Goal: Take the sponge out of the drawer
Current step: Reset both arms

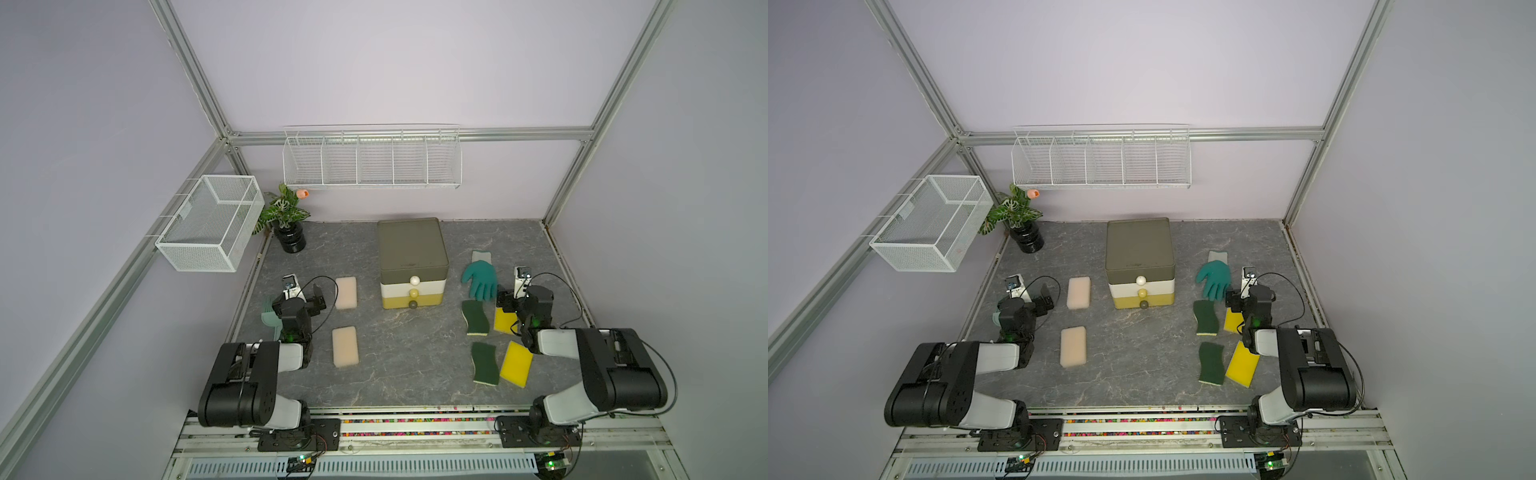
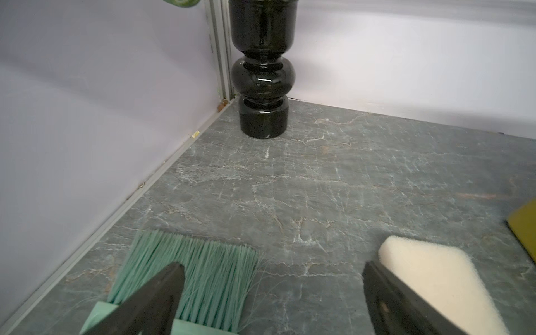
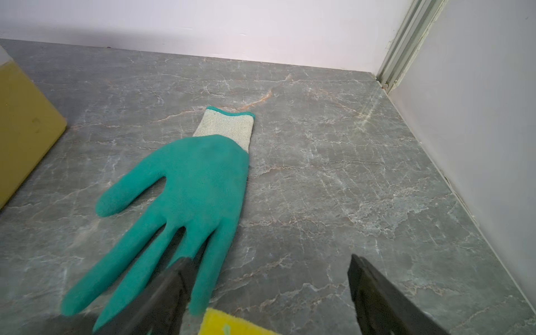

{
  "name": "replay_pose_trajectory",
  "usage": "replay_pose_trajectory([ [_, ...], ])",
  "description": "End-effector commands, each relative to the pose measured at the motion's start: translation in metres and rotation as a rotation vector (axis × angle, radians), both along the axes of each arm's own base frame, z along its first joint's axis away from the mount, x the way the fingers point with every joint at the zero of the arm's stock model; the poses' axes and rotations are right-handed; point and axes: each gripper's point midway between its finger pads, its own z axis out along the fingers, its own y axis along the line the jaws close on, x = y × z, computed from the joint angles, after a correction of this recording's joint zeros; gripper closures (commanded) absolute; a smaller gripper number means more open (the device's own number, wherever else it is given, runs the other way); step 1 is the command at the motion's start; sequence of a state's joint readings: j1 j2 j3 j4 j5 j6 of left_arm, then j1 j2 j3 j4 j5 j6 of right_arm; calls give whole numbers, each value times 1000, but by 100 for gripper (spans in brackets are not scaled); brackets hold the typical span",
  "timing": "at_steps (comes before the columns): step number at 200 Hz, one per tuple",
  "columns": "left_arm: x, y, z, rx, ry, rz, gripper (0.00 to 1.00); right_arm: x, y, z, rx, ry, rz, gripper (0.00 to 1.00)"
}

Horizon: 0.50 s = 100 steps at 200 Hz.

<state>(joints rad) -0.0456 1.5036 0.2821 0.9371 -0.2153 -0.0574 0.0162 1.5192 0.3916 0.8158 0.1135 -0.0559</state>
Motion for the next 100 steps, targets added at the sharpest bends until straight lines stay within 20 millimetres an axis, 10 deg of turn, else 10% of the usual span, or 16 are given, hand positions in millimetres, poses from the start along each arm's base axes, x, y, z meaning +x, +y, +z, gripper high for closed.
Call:
replay_pose_trajectory([
  [1,16,-11,18,12,-46,-74,0,-2,-2,5,8,-37,-23,11],
  [100,29,-10,13,11,48,-68,0,0,-4,3,22,-22,-22,11],
])
